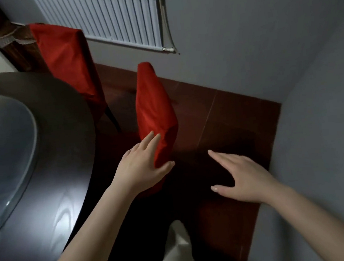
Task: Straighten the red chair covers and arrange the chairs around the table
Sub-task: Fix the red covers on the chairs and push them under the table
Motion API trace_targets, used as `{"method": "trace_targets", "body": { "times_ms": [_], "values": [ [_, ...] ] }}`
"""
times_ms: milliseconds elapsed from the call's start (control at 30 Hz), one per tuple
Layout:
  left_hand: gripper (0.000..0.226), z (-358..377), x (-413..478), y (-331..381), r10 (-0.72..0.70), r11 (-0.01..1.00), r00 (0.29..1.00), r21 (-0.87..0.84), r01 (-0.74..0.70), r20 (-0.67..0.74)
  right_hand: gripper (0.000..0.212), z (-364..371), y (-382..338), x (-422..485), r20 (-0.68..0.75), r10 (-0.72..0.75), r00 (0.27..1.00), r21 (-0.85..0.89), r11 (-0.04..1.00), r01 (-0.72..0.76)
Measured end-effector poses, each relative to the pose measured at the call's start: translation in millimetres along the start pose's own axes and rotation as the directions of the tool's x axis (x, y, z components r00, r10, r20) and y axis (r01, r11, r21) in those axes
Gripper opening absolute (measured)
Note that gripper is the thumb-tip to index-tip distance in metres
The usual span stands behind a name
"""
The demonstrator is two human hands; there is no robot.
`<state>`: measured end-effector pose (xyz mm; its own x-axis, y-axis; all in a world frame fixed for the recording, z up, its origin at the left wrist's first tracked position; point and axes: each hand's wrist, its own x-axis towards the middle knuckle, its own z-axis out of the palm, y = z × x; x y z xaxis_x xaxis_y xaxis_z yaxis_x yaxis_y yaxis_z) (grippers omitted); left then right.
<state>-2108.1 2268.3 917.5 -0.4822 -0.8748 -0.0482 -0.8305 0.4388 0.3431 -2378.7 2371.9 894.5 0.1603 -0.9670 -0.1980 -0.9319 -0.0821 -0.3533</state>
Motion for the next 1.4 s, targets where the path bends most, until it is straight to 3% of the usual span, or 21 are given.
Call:
{"method": "trace_targets", "body": {
  "times_ms": [200,533,700,900,1067,1200,1400],
  "values": [
    [0.094,-11.8,118.6,-4.2,0.087,0.996,0.993,0.021,-0.089,0.082,0.094,-33.2,36.7,80.5,-0.007,0.095,0.995,0.034,0.995,-0.095],
    [0.091,-22.2,286.6,5.2,0.153,0.988,0.986,0.027,-0.155,0.059,0.091,-91.3,101.1,206.2,-0.016,0.050,0.999,0.057,0.997,-0.049],
    [0.092,-9.6,363.5,23.2,0.084,0.996,0.996,0.022,-0.084,0.018,0.091,-142.5,173.6,269.9,-0.014,-0.005,1.000,-0.012,1.000,0.005],
    [0.092,-12.7,409.8,34.2,-0.169,0.986,0.983,-0.004,0.169,-0.073,0.093,-195.5,222.9,366.1,0.053,-0.257,0.965,-0.059,0.964,0.260],
    [0.091,-14.9,401.7,14.8,-0.406,0.913,0.902,-0.031,0.406,-0.145,0.094,-204.7,214.2,449.8,0.127,-0.494,0.860,-0.056,0.862,0.503],
    [0.090,-17.3,388.6,-14.9,-0.602,0.795,0.777,-0.049,0.605,-0.181,0.092,-204.6,186.4,506.9,0.166,-0.649,0.743,-0.034,0.749,0.662],
    [0.095,-8.7,378.4,-34.0,-0.808,0.588,0.575,-0.121,0.800,-0.128,0.090,-204.2,140.4,583.5,0.221,-0.806,0.550,0.024,0.568,0.823]
  ]
}}
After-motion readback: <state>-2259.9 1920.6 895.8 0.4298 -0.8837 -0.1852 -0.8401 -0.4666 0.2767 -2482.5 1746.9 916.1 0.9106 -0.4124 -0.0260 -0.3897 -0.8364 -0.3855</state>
